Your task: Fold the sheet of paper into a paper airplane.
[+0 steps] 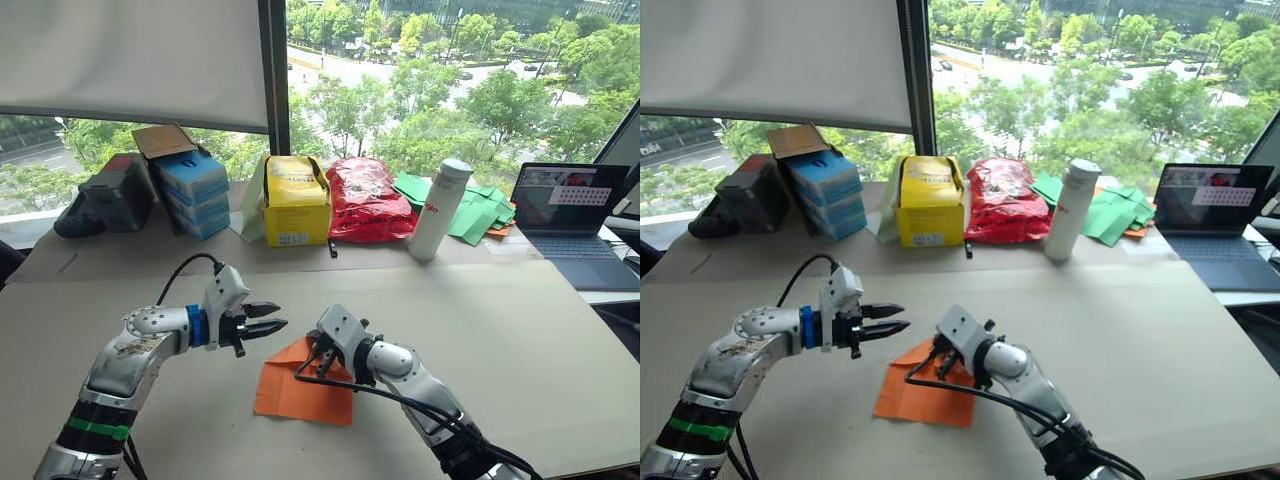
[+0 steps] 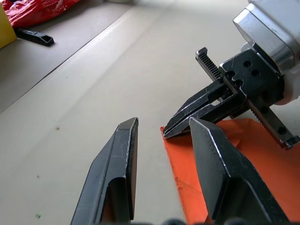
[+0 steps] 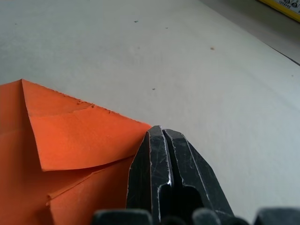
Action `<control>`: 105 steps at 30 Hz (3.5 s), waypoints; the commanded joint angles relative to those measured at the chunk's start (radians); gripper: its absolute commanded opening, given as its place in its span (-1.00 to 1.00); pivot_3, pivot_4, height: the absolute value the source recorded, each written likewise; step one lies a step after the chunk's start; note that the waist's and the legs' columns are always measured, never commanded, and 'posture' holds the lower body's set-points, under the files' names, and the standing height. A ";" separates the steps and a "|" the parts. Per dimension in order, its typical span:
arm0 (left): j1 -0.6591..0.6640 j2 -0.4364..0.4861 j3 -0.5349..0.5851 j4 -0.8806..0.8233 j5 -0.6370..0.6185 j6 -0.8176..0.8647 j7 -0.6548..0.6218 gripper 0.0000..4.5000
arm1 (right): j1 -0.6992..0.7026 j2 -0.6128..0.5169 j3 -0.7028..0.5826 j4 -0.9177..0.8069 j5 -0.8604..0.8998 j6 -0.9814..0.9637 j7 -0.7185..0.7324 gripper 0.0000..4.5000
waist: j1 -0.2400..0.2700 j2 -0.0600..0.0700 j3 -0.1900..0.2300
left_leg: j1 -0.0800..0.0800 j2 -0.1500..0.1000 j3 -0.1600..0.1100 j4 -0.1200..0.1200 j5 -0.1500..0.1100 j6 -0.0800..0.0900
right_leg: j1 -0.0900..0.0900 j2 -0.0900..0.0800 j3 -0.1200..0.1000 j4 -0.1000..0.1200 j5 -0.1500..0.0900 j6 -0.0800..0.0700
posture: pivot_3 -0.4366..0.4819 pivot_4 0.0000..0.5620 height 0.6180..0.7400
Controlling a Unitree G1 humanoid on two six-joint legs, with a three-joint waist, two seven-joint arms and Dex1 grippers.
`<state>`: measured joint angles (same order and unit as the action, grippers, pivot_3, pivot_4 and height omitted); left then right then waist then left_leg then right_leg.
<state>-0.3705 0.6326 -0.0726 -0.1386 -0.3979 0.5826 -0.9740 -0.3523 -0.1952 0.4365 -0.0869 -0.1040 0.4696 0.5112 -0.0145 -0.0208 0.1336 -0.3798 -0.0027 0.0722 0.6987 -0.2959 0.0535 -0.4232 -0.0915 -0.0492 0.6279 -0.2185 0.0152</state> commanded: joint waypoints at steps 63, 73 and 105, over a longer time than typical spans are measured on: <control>0.292 0.184 -0.054 -0.093 0.213 -0.013 0.053 -0.99 | -0.050 0.027 0.042 0.061 -0.048 0.046 0.009 -1.00 | -0.022 0.001 0.000 | 0.010 0.001 0.000 -0.008 -0.003 0.003 | 0.001 -0.013 0.008 0.001 -0.002 -0.004 | -0.05 -0.47 1.00; 0.141 0.165 0.048 -0.136 0.067 0.047 0.020 -0.99 | -0.061 0.025 0.024 0.034 -0.039 0.048 0.014 -1.00 | -0.022 0.000 0.001 | 0.009 0.001 0.000 -0.008 -0.003 0.002 | 0.000 -0.013 0.007 0.001 -0.002 -0.004 | -0.05 -0.47 1.00; 0.055 0.001 -0.230 0.178 0.291 -0.250 0.000 -0.99 | 0.293 -0.516 -0.235 -0.560 0.370 0.257 0.460 -1.00 | 0.026 0.001 0.002 | 0.002 0.002 -0.001 -0.001 -0.006 0.010 | 0.002 -0.004 0.004 -0.002 -0.001 -0.001 | -0.05 -0.47 1.00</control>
<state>-0.3358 0.6321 -0.2648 -0.0059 -0.1506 0.3124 -0.9738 -0.0649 -0.6975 0.1915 -0.5722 0.2181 0.7245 0.9371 0.0118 -0.0202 0.1357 -0.3771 -0.0010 0.0709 0.6973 -0.3022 0.0634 -0.4215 -0.0960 -0.0444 0.6257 -0.2191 0.0138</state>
